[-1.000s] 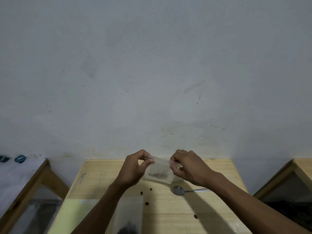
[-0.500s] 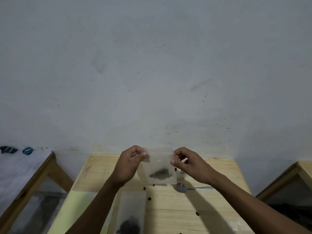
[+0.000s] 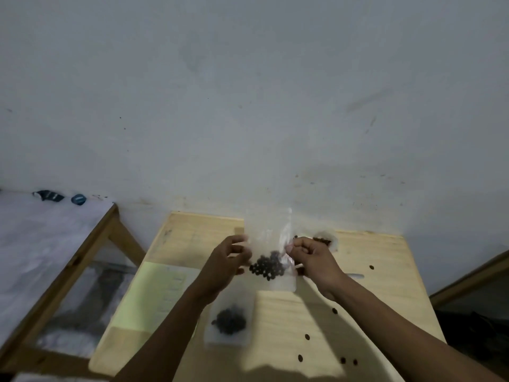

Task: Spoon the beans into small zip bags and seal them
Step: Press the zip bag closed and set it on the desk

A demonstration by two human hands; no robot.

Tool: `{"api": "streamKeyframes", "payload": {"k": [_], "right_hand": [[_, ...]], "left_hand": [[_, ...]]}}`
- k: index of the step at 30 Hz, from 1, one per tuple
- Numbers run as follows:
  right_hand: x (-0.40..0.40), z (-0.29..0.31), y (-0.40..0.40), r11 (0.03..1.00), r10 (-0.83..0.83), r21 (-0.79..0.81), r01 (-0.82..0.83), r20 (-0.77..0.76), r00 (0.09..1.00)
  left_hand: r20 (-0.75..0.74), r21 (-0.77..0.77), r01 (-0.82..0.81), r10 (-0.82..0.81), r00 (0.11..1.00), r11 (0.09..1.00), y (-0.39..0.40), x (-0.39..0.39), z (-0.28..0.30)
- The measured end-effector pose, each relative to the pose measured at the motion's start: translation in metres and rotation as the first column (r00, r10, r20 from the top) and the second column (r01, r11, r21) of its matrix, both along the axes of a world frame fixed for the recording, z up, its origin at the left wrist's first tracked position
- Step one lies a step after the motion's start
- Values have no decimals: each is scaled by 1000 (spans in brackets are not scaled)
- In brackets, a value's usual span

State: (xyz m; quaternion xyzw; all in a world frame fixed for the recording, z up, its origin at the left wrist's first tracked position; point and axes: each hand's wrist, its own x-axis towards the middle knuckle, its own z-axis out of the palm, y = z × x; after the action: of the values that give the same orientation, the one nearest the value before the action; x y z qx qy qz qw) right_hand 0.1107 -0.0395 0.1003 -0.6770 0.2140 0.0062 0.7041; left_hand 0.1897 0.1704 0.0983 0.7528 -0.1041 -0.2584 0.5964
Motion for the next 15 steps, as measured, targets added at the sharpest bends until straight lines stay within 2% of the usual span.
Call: {"api": "streamKeyframes", "payload": {"k": [5,9,12,15], "right_hand": [[-11,-28,36,997,-38,68,44,-98,994],[-13,-57,64,999,43,6,-42,-216,976],[-13,-77,82,985,154,-29,-169,-292,944],[-15,-93,96,966,207,-73,-247,-347,915]], "left_hand": [[40,207,-64,56,998,976,28,-27,-36],[65,398,-70,48,997,915,48,-37,-59],[112,524,-69,11,994,849,61,-42,-74],[98,506,-36,-16,995,862,66,-47,-86]]}}
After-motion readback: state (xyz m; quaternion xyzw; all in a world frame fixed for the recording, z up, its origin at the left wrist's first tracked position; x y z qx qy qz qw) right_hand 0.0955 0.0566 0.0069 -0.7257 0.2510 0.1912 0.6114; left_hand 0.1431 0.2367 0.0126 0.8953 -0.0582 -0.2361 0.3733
